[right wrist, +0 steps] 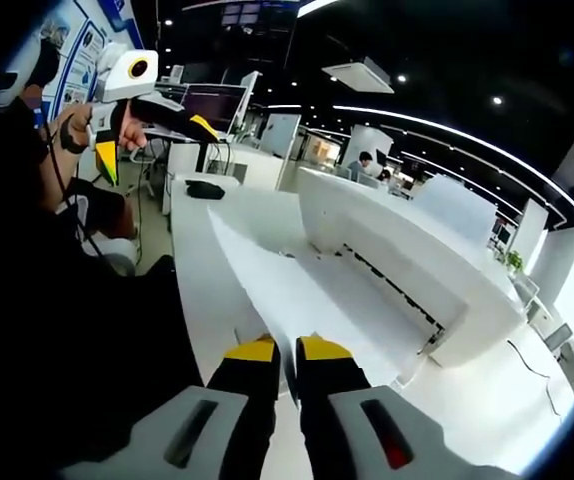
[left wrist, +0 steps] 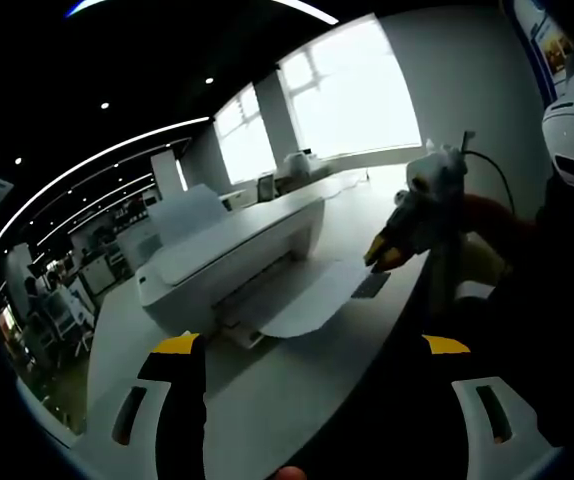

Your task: Remove the paper from the printer output slot and place it on top of the printer

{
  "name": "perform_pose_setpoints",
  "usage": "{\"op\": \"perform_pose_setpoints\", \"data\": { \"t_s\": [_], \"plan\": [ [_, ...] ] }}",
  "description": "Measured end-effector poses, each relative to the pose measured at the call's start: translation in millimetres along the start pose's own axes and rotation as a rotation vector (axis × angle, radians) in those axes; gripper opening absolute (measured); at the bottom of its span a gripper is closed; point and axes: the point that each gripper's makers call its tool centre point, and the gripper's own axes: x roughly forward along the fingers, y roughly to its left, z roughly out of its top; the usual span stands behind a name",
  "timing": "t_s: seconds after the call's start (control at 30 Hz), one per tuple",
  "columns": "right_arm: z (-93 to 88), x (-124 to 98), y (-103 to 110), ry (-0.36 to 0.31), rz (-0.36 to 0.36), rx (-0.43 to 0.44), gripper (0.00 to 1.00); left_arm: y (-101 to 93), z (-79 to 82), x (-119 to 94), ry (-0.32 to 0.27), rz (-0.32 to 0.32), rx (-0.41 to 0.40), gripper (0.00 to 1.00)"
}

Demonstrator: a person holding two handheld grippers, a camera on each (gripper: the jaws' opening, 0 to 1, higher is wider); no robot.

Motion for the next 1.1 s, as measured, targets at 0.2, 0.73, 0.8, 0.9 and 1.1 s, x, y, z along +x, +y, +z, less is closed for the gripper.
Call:
{"op": "perform_pose_setpoints", "data": {
  "t_s": [0.2,0.73,0.8,0.9,1.1],
  "plan": [
    [1.2,-0.3,0.6,-0.002,-0.001,0.0,0.02,-0.2,0.1,-0.3,0.0,0.0,0.0,0.89],
    [0.9,-1.9,2.7,-0.002,0.002,0.003,0.01,-1.5,-0.4,0.6,0.002,-0.004,0.0,0.89],
    [0.8,-2.0,2.9,-0.002,0.003,0.004,0.01,-1.8,-0.3,0.7,0.002,-0.004,0.001,0.89],
    [0.5,-2.1,2.9,-0.002,0.003,0.004,0.01,-1.9,0.1,0.6,0.0,-0.004,0.001,0.89],
    [-0.4,-1.4,2.2,-0.001,0.004,0.005,0.01,-1.6,0.2,0.5,0.001,-0.003,0.002,0.89]
  ]
}}
